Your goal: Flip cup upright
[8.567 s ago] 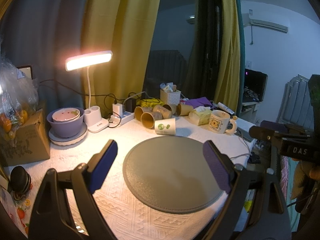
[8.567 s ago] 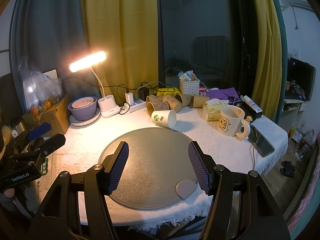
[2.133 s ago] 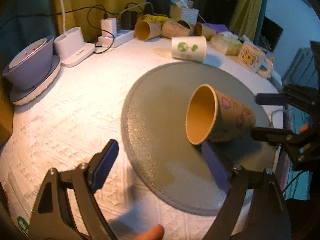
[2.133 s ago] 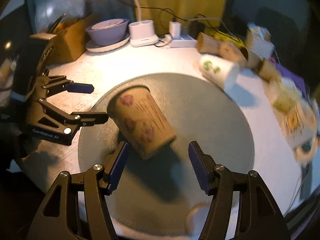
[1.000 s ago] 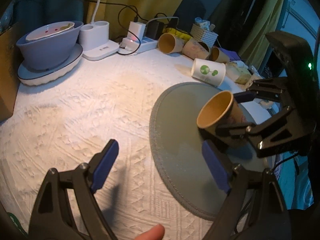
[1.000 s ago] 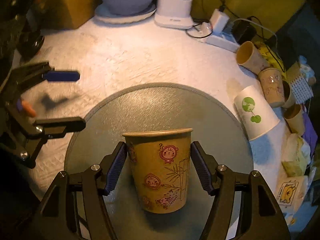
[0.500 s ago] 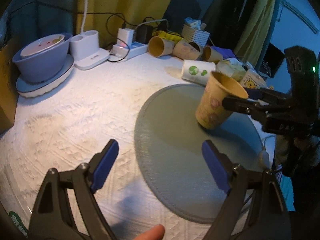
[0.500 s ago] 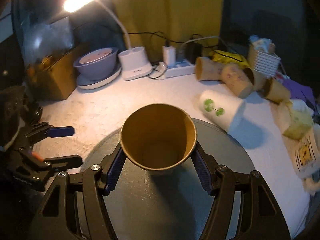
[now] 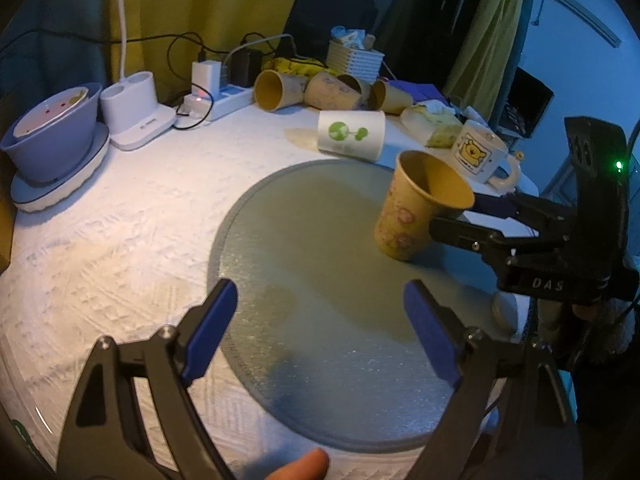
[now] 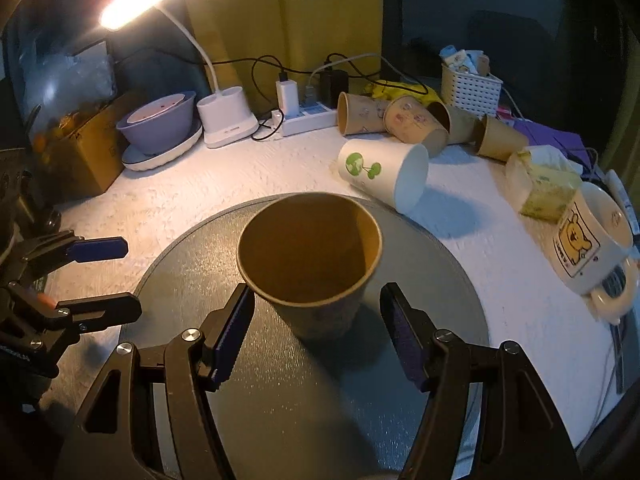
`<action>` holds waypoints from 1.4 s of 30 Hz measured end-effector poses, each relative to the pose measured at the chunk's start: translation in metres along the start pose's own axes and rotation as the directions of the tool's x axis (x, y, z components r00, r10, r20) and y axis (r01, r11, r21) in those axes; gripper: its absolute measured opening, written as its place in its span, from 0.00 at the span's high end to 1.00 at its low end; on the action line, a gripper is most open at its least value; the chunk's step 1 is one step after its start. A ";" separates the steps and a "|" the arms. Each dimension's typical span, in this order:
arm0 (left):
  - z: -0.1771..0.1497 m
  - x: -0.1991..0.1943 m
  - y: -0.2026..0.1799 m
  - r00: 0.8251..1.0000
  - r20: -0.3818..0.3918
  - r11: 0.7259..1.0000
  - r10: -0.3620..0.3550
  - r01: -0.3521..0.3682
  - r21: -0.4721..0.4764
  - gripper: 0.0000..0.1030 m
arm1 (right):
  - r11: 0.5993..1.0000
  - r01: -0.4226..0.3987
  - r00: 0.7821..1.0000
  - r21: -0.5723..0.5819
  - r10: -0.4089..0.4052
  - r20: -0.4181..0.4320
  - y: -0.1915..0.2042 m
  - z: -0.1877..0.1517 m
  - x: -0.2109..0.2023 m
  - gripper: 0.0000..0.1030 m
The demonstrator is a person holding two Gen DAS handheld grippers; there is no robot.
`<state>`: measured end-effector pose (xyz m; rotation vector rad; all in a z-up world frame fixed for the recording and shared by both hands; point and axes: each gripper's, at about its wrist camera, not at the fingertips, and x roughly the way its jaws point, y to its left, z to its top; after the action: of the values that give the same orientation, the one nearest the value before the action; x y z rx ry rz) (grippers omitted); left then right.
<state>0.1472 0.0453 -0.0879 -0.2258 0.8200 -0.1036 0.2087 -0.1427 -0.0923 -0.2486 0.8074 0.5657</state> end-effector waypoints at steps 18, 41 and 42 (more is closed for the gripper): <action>-0.014 -0.025 -0.021 0.999 0.049 0.998 0.000 -0.003 0.058 0.16 | 0.998 0.038 0.999 0.052 -0.039 0.006 0.012 -0.025 -0.027 0.33; -0.042 -0.095 -0.074 0.979 0.189 0.988 -0.071 0.042 0.151 0.16 | 0.987 0.118 0.986 0.110 -0.129 0.103 0.037 -0.067 -0.109 0.33; -0.043 -0.101 -0.077 0.976 0.208 0.988 -0.064 0.032 0.152 0.16 | 0.986 0.124 0.984 0.113 -0.137 0.110 0.039 -0.068 -0.114 0.33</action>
<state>0.0469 -0.0181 -0.0256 -0.1144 0.5911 -0.1822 0.0820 -0.1822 -0.0534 -0.1678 0.6990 0.4088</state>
